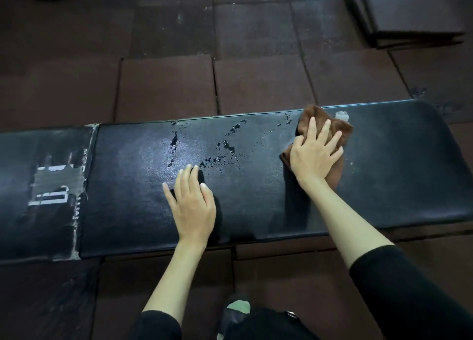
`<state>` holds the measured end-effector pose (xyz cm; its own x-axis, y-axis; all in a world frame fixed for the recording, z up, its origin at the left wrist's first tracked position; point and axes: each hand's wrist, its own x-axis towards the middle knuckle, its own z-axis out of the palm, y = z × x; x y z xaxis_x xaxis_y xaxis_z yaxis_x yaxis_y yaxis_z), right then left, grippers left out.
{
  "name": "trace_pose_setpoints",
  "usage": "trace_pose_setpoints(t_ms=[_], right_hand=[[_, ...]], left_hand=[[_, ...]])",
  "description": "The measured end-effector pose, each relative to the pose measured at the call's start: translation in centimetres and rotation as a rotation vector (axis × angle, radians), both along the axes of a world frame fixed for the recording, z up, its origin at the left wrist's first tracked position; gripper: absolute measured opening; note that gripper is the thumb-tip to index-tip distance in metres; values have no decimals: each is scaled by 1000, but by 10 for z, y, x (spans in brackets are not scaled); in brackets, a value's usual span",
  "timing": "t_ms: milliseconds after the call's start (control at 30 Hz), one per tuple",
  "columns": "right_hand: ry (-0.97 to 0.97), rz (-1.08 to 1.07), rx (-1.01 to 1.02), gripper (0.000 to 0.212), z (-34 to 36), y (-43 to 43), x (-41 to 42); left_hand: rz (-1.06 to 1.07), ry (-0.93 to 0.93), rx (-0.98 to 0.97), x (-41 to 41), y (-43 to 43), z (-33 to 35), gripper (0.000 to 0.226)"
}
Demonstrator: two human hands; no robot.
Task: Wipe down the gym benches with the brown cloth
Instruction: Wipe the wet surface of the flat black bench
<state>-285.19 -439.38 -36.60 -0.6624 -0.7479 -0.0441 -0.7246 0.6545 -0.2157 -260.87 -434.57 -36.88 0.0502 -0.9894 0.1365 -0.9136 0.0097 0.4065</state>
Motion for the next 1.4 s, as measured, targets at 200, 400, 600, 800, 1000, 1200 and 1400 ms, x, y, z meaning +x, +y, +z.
trace_pose_setpoints(t_ms=[200,400,600,800,1000,1200,1400], right_hand=[[-16,225,-28,56,1,-36,73],[-12,574,-50,55,1,-38,158],[13,809,-125,52,-4,-10,149],[16,565,-81,58,-4,18,102],[28,239,-82,55,-7,51,105],[15,192,-55,52,-7,41,159],[14,372,-66,57,-7,12,214]], left_hand=[[71,-10,-2,22,-4,-2,48],[153,-7,3,36,-4,-4,50],[172,-8,4,38,-2,-6,49],[161,45,-11,40,-3,-4,49],[125,187,-25,45,-3,-1,47],[142,114,-51,67,-2,-1,48],[198,84,-49,95,-11,-5,50]])
